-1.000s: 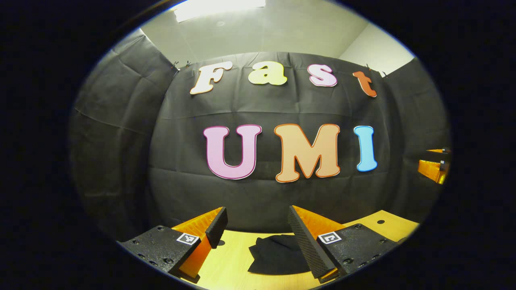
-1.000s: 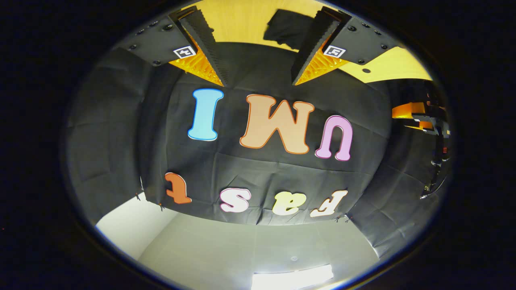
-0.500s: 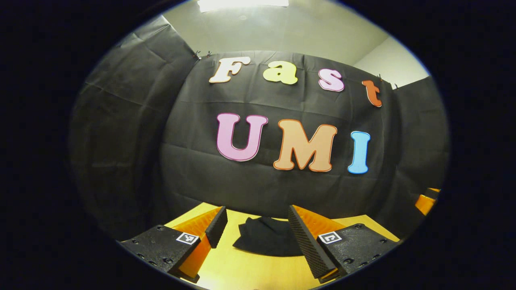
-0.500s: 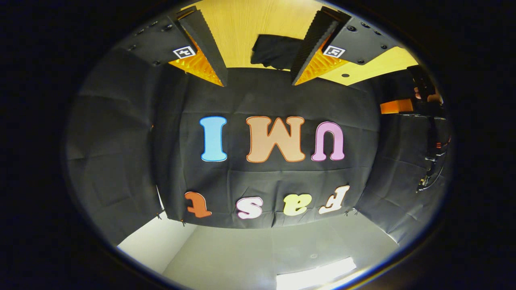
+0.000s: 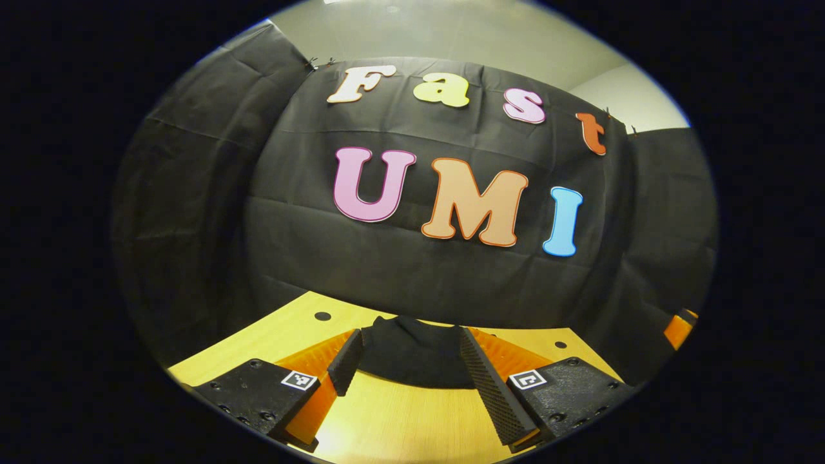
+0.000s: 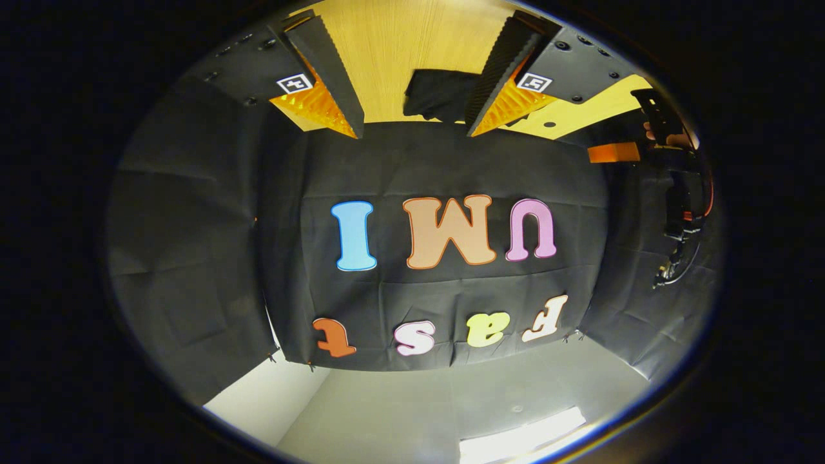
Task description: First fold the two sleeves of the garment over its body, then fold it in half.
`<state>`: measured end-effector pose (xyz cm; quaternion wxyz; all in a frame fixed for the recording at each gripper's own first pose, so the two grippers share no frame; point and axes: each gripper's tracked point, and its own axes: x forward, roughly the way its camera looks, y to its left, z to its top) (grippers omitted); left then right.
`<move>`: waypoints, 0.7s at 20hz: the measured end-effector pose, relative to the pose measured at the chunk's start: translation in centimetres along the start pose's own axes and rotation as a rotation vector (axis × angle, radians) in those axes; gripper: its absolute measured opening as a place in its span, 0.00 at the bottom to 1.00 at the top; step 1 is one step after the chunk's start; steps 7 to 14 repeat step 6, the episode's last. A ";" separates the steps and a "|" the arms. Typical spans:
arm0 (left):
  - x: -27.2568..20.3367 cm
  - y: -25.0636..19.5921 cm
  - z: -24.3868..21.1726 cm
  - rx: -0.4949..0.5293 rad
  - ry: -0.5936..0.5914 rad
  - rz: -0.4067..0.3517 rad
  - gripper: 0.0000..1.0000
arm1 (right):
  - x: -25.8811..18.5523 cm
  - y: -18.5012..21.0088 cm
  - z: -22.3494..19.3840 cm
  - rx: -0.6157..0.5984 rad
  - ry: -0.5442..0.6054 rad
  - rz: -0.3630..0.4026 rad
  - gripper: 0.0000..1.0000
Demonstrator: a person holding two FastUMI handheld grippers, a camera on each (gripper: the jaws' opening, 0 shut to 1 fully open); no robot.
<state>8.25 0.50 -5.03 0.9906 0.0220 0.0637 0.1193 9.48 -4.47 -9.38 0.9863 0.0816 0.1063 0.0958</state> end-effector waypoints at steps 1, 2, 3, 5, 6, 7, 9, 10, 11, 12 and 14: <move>0.0 -0.7 0.0 0.006 -0.002 -0.010 0.93 | 0.0 -0.4 0.1 0.018 0.003 -0.007 1.00; 0.2 -1.3 -0.1 0.011 0.002 -0.022 0.93 | -0.2 -0.9 -0.1 0.034 0.006 -0.009 1.00; 0.3 -1.8 -0.2 0.018 0.007 -0.032 0.93 | -0.3 -1.2 -0.1 0.047 0.004 -0.017 0.98; 0.4 -2.8 -0.5 0.029 0.006 -0.046 0.93 | -0.6 -1.9 -0.3 0.040 0.005 -0.035 0.98; 0.7 -3.2 -0.5 0.031 0.005 -0.054 0.92 | -0.7 -2.3 -0.5 0.025 0.008 -0.047 0.99; 0.7 -3.2 -0.5 0.031 0.005 -0.054 0.92 | -0.7 -2.3 -0.5 0.025 0.008 -0.047 0.99; 0.7 -3.2 -0.5 0.031 0.005 -0.054 0.92 | -0.7 -2.3 -0.5 0.025 0.008 -0.047 0.99; 0.7 -3.2 -0.5 0.031 0.005 -0.054 0.92 | -0.7 -2.3 -0.5 0.025 0.008 -0.047 0.99; 0.7 -3.2 -0.5 0.031 0.005 -0.054 0.92 | -0.7 -2.3 -0.5 0.025 0.008 -0.047 0.99; 0.7 -3.2 -0.5 0.031 0.005 -0.054 0.92 | -0.7 -2.3 -0.5 0.025 0.008 -0.047 0.99; 0.7 -3.2 -0.5 0.031 0.005 -0.054 0.92 | -0.7 -2.3 -0.5 0.025 0.008 -0.047 0.99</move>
